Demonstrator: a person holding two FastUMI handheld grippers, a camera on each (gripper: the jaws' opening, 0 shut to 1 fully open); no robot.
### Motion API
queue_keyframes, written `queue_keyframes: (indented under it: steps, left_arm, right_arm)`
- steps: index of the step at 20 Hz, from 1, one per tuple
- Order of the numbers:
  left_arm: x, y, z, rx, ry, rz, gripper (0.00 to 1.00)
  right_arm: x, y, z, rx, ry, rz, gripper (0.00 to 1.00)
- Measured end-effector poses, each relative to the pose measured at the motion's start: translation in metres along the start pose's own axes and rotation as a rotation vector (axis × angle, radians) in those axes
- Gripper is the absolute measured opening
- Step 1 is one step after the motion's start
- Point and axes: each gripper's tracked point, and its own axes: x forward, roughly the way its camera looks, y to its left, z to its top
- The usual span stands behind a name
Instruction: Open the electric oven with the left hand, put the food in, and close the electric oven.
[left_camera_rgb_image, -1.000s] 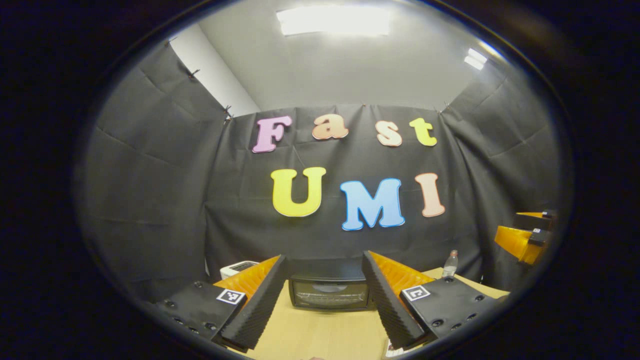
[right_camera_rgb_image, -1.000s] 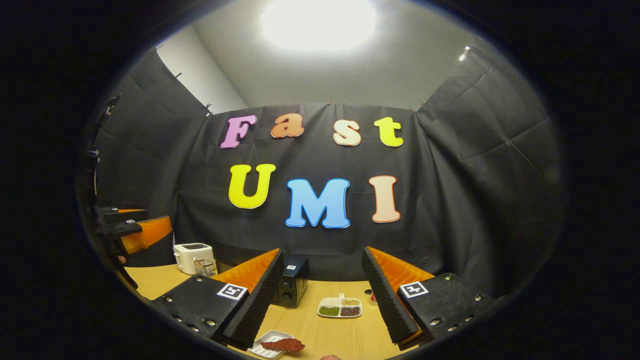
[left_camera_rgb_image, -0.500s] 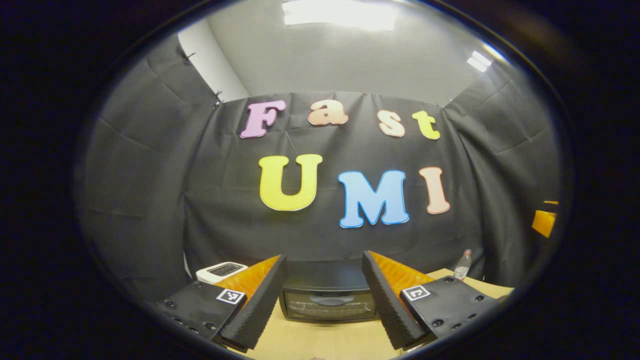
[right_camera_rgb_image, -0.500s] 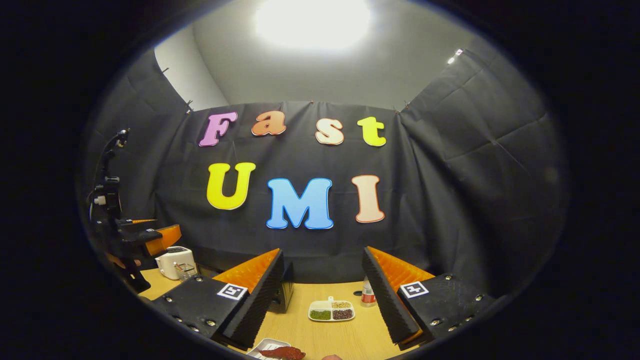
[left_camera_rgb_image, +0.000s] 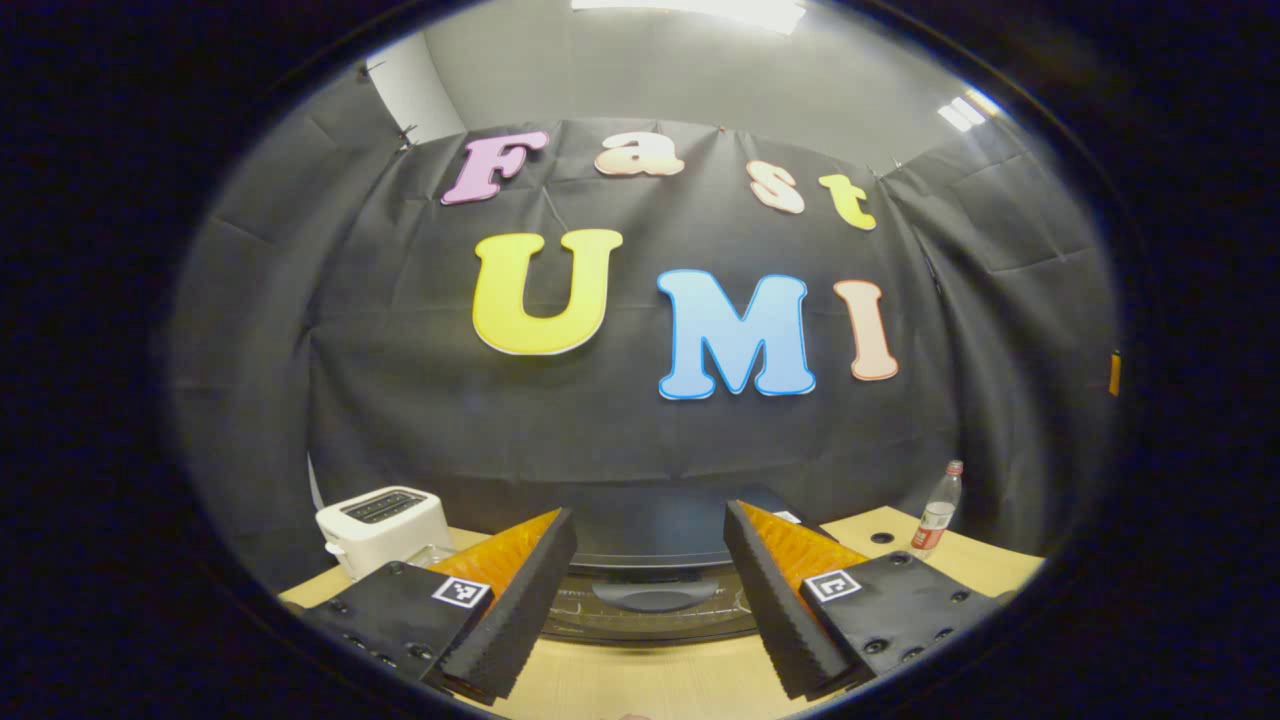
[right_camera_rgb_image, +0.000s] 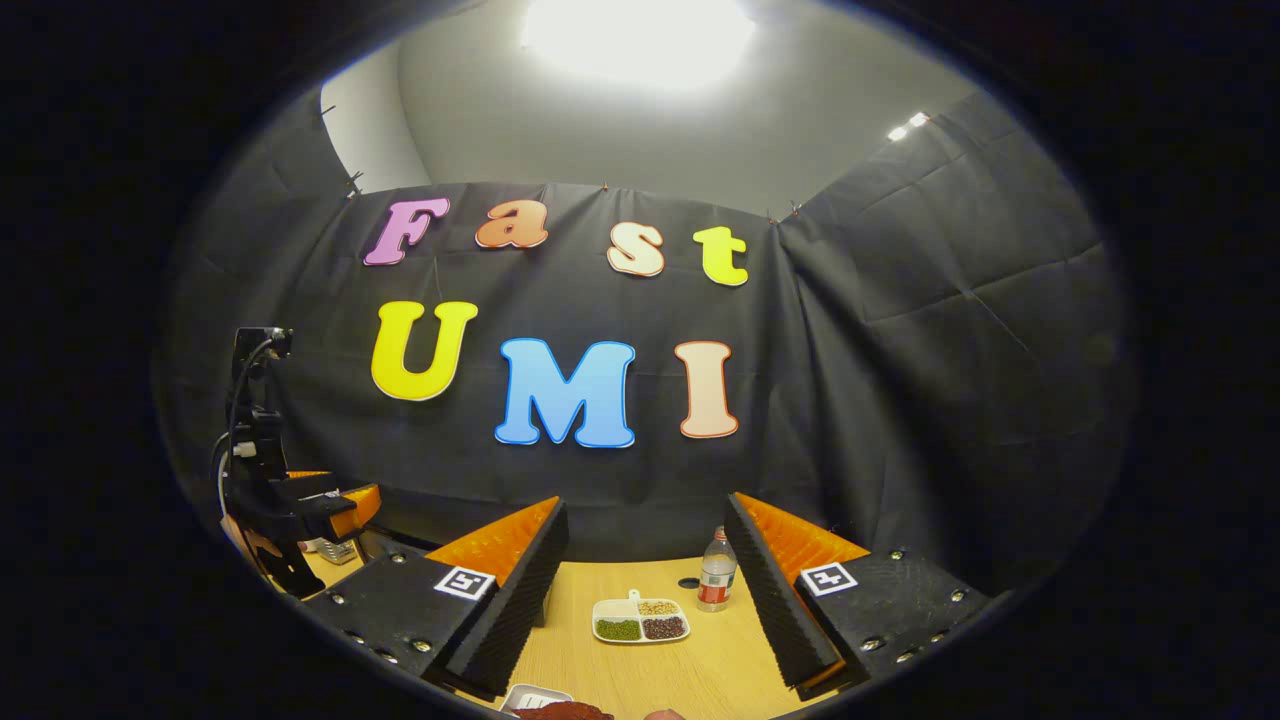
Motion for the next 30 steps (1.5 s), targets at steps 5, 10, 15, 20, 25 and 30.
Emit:
queue_keyframes:
  steps: [5, 10, 15, 20, 25, 30]
  left_arm:
    - [0.046, -0.004, -0.044, -0.001, 0.065, -0.040, 0.99]
    - [0.072, -0.006, -0.089, -0.022, 0.144, -0.046, 1.00]
    - [0.073, -0.005, -0.115, -0.012, 0.199, -0.041, 1.00]
    - [0.068, -0.004, -0.117, 0.019, 0.194, -0.025, 0.96]
    - [0.037, -0.006, -0.124, 0.008, 0.205, -0.014, 0.92]
    - [0.001, -0.010, -0.150, -0.019, 0.277, -0.018, 0.97]
  right_arm:
    - [0.000, 0.006, -0.008, -0.044, 0.031, -0.025, 0.95]
    - [-0.005, 0.002, -0.011, -0.084, 0.050, -0.050, 0.95]
    - [-0.004, -0.001, -0.010, -0.096, 0.057, -0.057, 0.95]
    - [-0.004, 0.001, -0.009, -0.099, 0.056, -0.039, 0.95]
    - [-0.005, 0.001, -0.013, -0.088, 0.055, -0.009, 0.95]
    - [-0.007, -0.001, -0.015, -0.069, 0.061, 0.016, 0.95]
